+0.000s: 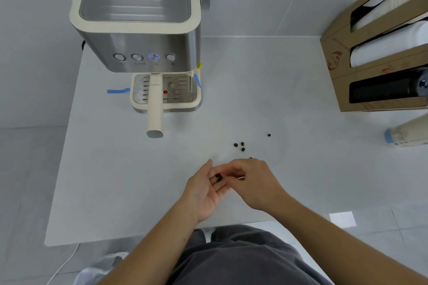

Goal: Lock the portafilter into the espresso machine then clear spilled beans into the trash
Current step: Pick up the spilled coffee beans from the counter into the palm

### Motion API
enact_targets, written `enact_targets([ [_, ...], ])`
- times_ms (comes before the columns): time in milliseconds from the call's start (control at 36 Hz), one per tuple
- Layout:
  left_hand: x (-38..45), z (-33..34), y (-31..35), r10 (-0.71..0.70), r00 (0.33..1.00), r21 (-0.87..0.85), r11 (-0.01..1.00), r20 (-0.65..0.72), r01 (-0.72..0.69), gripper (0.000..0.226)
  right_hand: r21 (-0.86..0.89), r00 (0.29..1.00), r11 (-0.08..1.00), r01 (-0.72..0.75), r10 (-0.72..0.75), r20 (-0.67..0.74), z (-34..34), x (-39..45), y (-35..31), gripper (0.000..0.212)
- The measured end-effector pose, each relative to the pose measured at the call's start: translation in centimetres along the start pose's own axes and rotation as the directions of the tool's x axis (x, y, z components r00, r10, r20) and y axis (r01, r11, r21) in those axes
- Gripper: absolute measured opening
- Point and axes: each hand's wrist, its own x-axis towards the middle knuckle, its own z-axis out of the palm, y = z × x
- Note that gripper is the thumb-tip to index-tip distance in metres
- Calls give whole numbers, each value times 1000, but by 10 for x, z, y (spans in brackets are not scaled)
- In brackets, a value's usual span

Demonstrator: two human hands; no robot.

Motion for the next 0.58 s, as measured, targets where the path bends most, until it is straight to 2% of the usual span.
enact_targets([
  [139, 2, 1, 0, -1, 997, -9, 1000, -81, 0, 47, -22, 998, 1000, -14, 13, -56, -10, 3, 9, 18],
  [389, 3, -3, 0, 23, 988, -1, 1000, -152, -23, 44, -83, 972, 988, -133, 114, -207, -54, 33, 47, 18],
  [583, 3, -2, -3, 42, 985, 1, 999, -165, -42, 45, -274, 967, 951, -146, 79, -243, -85, 67, 72, 25],
])
